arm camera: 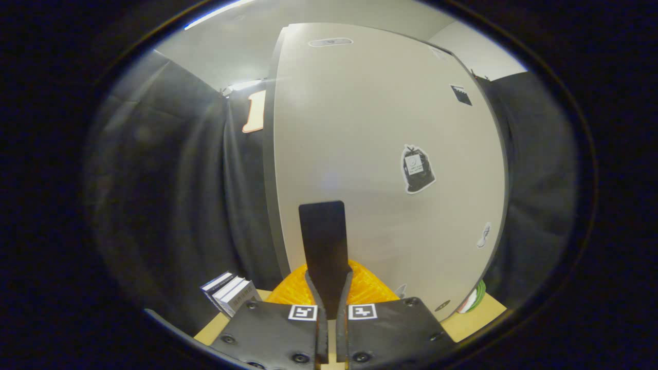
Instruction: Open the shoe cabinet door, grab the shoes and put them into the shoe cabinet, then close the shoe cabinet door.
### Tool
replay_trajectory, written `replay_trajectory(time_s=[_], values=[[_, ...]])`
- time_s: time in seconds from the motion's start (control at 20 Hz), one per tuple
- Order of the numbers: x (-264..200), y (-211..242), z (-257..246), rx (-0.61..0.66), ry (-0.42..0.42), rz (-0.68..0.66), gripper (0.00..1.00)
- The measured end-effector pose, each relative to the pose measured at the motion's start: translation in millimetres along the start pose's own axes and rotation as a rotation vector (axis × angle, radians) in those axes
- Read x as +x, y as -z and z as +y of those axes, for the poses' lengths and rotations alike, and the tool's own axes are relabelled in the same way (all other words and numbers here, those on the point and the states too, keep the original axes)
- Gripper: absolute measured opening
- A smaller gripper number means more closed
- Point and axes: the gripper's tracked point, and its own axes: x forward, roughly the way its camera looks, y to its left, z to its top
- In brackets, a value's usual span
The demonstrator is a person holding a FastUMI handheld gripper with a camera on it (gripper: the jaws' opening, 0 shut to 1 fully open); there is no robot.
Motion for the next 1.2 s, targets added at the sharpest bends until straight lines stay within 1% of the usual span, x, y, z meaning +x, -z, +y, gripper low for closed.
replay_trajectory(time_s=[0.1,0.45,0.8,0.95,1.2], values=[[-10.0,-0.2,-5.6,-0.012,0.018,-0.015,0.08],[-49.4,-5.0,-20.5,0.011,0.065,-0.029,0.08],[-88.2,-6.3,-51.3,0.025,0.041,-0.026,0.07],[-106.0,-8.4,-70.2,0.027,0.03,-0.029,0.07],[-139.4,-10.7,-113.7,0.026,0.036,-0.03,0.06]])
